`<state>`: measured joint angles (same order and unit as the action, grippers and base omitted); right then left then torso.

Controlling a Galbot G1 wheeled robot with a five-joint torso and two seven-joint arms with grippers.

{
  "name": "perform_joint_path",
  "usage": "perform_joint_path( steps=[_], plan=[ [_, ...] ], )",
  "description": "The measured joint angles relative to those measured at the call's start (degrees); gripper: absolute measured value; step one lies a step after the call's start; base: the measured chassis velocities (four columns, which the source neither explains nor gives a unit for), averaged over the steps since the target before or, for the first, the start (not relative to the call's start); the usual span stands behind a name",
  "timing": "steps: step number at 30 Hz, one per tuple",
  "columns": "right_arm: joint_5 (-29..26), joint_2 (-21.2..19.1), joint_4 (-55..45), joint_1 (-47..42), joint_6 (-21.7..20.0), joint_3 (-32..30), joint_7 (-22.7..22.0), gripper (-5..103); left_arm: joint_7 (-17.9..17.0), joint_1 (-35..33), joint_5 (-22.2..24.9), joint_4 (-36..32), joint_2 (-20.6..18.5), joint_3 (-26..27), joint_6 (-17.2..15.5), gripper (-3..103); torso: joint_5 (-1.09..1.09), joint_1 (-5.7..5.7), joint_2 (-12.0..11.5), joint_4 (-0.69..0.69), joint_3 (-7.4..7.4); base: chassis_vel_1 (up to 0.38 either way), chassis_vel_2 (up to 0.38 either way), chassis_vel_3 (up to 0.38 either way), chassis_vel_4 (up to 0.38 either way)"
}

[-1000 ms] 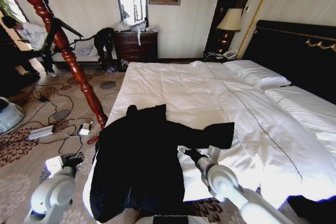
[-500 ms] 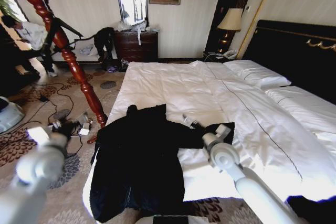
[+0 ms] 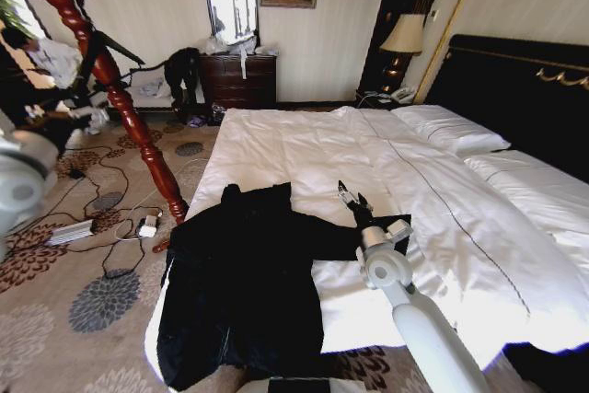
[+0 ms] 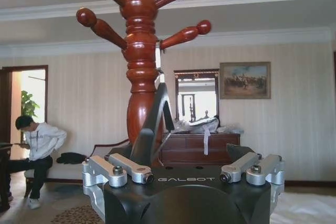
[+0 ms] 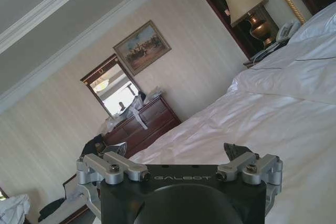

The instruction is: Pick up the clothes from the bed and hang them on the clothes hanger.

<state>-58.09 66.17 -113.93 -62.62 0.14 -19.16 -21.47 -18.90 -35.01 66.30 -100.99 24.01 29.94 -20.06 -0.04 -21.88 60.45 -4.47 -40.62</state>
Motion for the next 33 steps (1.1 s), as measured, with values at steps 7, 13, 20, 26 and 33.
perform_joint_path(
  steps=[7,13,20,26,33],
  plan=[
    [-0.27,0.15,0.1,-0.79,-0.17,-0.64,-0.37,100,0.37,27.48,1.17,12.83,4.45,-18.82,-1.66,100,0.02,0.0,0.0,-0.01,0.0,0.0,0.0,0.0,0.0],
    [-0.4,-0.34,-0.12,-2.41,-0.52,-1.85,-0.95,100,-2.91,41.9,0.52,18.94,7.03,-26.41,-13.8,100,0.06,0.01,0.0,0.0,0.01,0.0,0.0,0.0,0.0],
    [0.02,-0.69,-0.69,-3.66,-0.53,-2.47,-0.25,100,-1.15,51.45,1.37,32.0,9.58,-32.48,-20.59,100,0.01,0.01,0.0,0.02,0.01,0.0,0.0,0.0,0.0],
    [0.19,0.34,-1.11,-4.2,-0.51,-2.27,-0.19,100,-0.45,56.76,3.98,39.16,12.9,-35.82,-22.46,100,0.03,0.01,0.0,0.0,0.01,0.0,0.0,0.0,0.0],
    [0.28,0.29,-1.64,-5.37,-0.46,-2.49,-0.22,100,-1.98,58.57,7.17,42.23,15.68,-37.69,-22.48,100,0.04,0.01,0.0,0.0,0.01,0.0,0.0,0.0,0.0]
  ],
)
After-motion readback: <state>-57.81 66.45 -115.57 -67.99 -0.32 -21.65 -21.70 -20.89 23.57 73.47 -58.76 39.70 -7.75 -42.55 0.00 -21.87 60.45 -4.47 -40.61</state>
